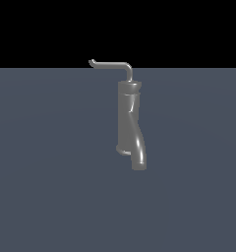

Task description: Turn on the faucet by rotating a designated handle.

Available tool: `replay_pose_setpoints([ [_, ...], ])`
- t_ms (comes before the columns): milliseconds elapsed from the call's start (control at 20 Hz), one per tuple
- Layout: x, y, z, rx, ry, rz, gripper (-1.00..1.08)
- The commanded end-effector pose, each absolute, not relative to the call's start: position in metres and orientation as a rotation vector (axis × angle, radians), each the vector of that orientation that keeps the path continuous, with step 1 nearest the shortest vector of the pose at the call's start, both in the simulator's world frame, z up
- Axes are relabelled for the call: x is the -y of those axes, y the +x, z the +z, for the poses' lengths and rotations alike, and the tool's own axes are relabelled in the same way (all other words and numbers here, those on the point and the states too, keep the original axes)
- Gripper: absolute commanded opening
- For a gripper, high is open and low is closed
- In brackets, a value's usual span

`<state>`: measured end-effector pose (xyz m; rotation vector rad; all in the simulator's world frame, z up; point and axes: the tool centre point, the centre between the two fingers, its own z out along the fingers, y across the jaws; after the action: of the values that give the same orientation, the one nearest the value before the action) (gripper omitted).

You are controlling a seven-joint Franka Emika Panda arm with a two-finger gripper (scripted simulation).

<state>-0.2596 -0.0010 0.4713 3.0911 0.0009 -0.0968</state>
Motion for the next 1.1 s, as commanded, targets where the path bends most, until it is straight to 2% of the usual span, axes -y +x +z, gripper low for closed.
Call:
replay_pose_setpoints([
  [0,0.001,-0.260,0.471,-0.001,3.091,-0.097,-1.00],
  [1050,-0.005,-0.240,0.476,0.130,3.105,-0.057,-1.00],
])
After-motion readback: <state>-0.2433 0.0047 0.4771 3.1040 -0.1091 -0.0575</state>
